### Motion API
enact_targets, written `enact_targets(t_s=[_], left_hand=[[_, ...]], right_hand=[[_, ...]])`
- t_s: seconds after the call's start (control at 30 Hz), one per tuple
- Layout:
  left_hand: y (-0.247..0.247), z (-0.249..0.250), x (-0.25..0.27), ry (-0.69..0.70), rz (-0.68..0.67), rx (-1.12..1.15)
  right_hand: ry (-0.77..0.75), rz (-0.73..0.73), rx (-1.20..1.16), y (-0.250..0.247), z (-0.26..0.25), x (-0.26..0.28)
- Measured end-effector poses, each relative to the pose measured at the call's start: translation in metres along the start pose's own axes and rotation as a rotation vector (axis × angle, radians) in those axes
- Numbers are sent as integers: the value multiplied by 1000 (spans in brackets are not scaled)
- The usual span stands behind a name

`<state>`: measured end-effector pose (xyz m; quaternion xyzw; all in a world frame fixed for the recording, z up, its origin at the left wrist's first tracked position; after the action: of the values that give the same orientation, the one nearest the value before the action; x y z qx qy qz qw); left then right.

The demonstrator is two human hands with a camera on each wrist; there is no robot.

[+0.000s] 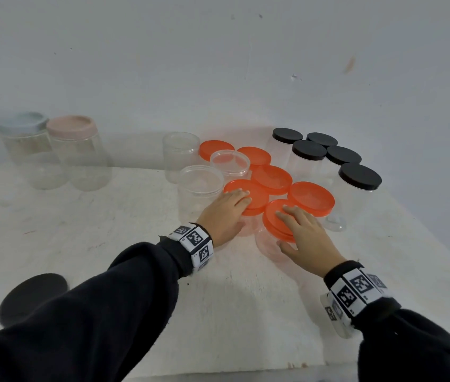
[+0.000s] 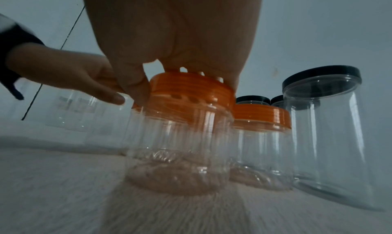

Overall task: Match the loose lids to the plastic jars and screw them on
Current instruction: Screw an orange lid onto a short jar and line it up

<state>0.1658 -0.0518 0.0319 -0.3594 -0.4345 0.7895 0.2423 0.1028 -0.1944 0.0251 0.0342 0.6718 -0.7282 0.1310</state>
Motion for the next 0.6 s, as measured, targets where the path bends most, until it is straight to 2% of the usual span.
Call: enact_targets(t_s=[0.1,0.2,0.37,0.53,0.6], left_hand=[[-17,8,27,73,85,140],[-32,1,69,9,49,258],[-55,-54,145,-276,-138,192],[-82,-103,215,-558,-258,58],[-91,-114,240,-653,-315,28]], right_hand=[[7,6,21,3,0,2],[20,7,32,2,0,1],[84,-47,43,-2,-2,-5],[198,-94,143,-5,-16,-15],[176,-85,153,-4,-28,-21]])
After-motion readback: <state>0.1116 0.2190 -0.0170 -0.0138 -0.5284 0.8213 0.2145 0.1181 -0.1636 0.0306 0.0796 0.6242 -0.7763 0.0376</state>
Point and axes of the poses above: each hand's wrist, its own x-axis away from the middle knuckle, its own y-axis out of the palm, z = x × y, the point moved 7 cm from there along -x, towards the middle knuckle, and after that the axes turned 13 degrees about x, right-handed, at the moved point
